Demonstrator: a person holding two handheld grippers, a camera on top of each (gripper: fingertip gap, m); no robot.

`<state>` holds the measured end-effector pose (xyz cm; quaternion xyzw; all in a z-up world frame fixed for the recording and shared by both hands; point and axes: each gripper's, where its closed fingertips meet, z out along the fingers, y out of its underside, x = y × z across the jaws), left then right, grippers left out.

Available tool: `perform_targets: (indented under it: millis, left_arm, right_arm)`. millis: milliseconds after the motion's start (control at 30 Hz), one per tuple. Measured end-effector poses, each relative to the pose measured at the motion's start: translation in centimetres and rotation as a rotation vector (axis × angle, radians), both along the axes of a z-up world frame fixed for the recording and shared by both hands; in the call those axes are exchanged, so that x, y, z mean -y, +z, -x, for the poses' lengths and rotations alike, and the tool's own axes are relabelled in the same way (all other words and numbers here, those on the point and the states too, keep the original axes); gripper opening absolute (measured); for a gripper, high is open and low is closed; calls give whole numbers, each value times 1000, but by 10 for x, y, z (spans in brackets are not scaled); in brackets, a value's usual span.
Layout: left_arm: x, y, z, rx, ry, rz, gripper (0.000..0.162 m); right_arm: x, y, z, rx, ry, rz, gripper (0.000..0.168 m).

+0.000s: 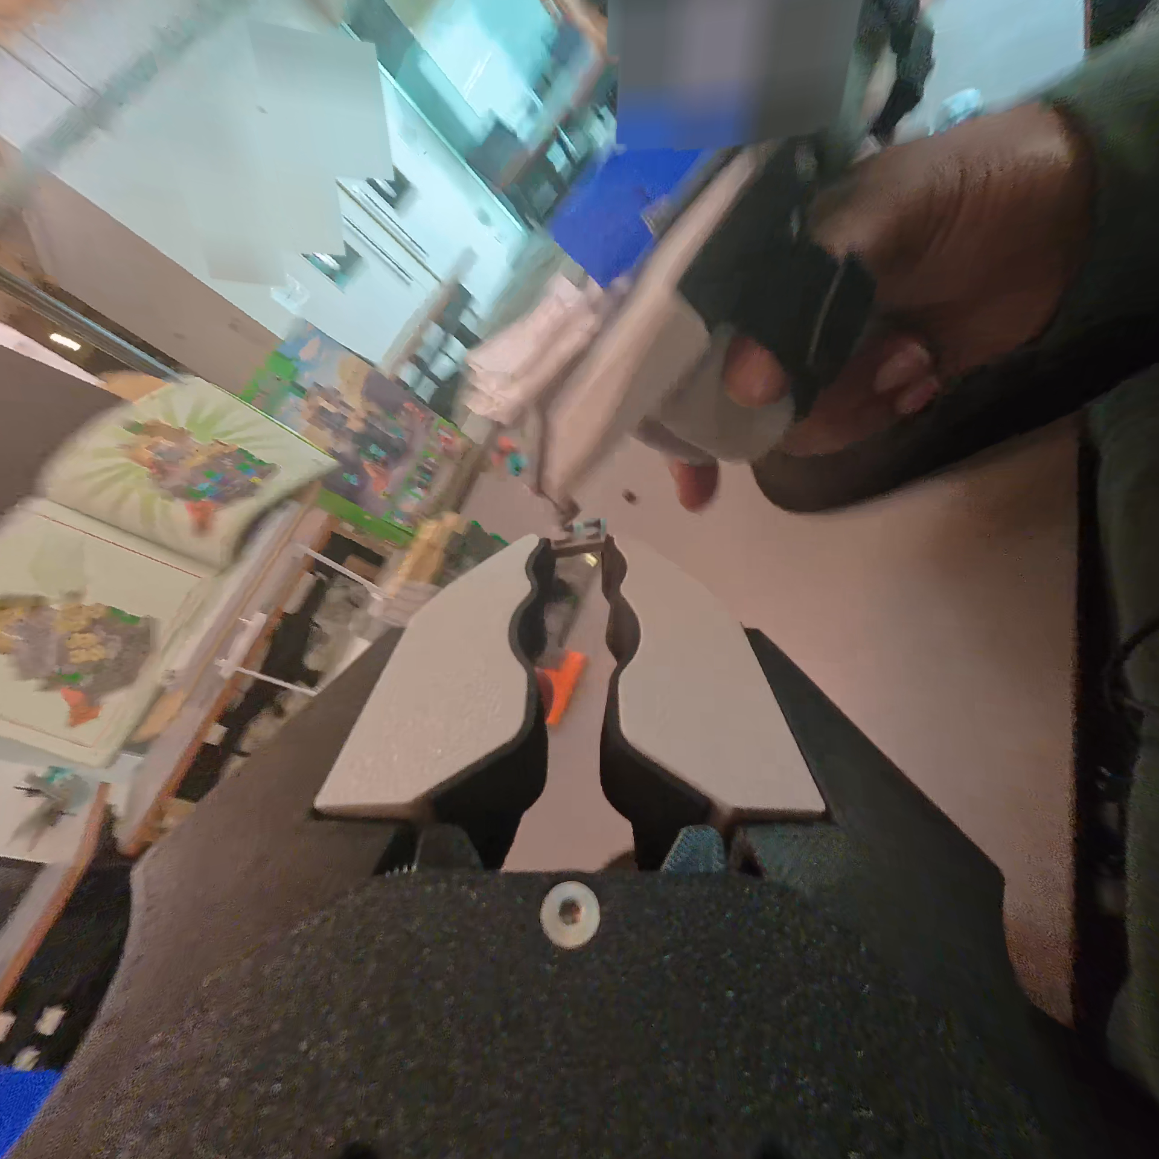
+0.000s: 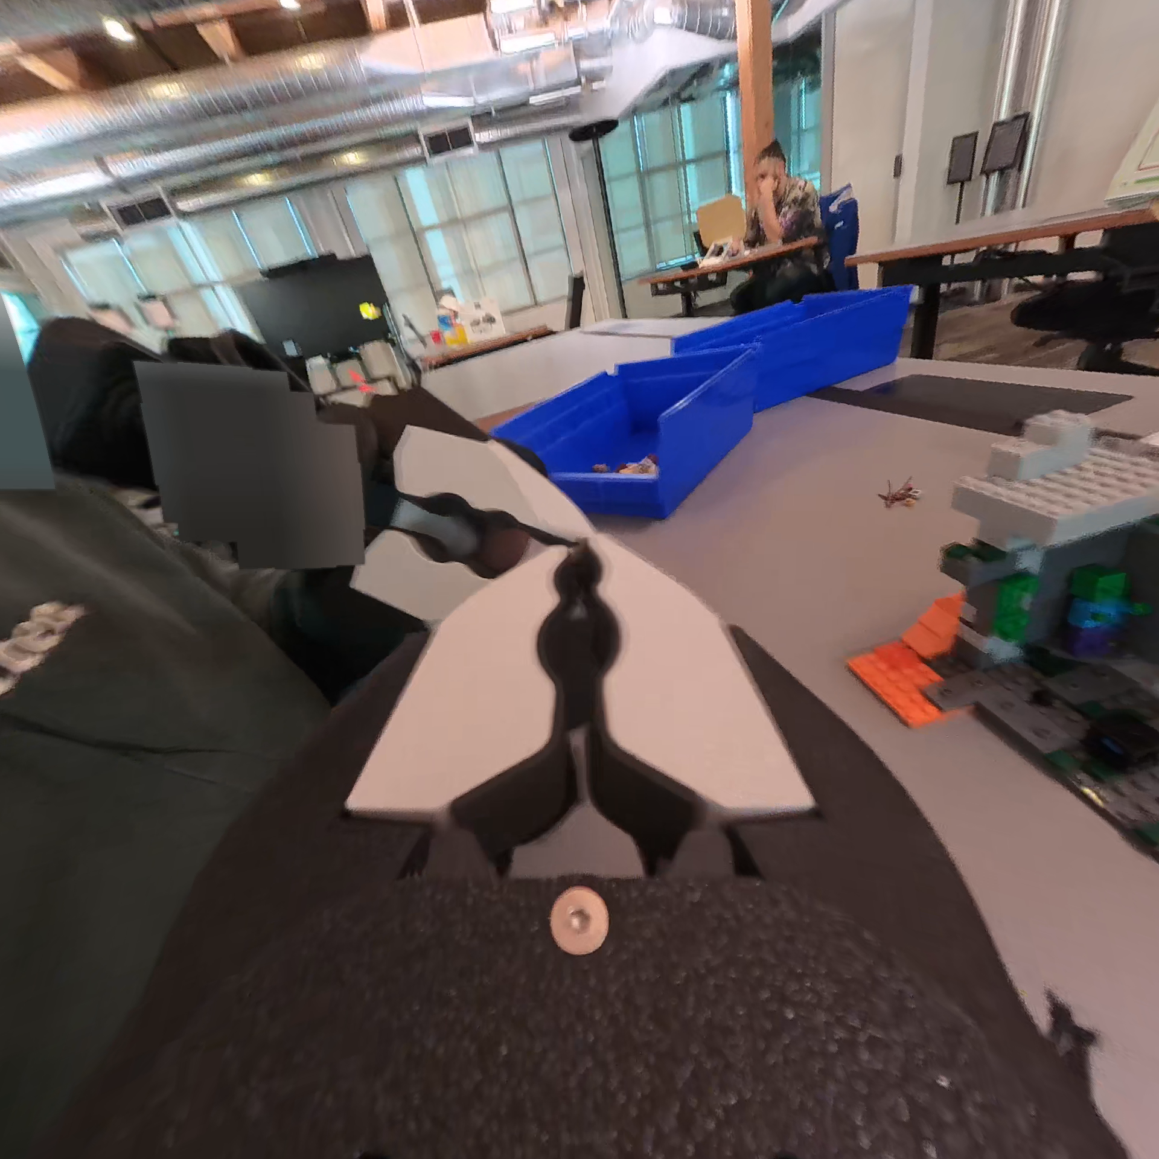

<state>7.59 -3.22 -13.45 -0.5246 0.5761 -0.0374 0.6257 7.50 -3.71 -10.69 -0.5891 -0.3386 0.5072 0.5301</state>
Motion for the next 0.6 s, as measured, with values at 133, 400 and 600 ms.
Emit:
perform_targets:
  millis: [133, 400, 600]
  left_arm:
    - [2, -31, -7, -22, -9, 86, 16]
    - [-11, -30, 5, -1, 41, 104, 16]
    - [-19, -33, 16, -12, 81, 107, 16]
  right_arm:
    - [0, 11, -3, 16, -50, -94, 0]
    - [-12, -2, -14, 118, -86, -88, 1]
    - [0, -21, -12, 258, -4, -103, 7]
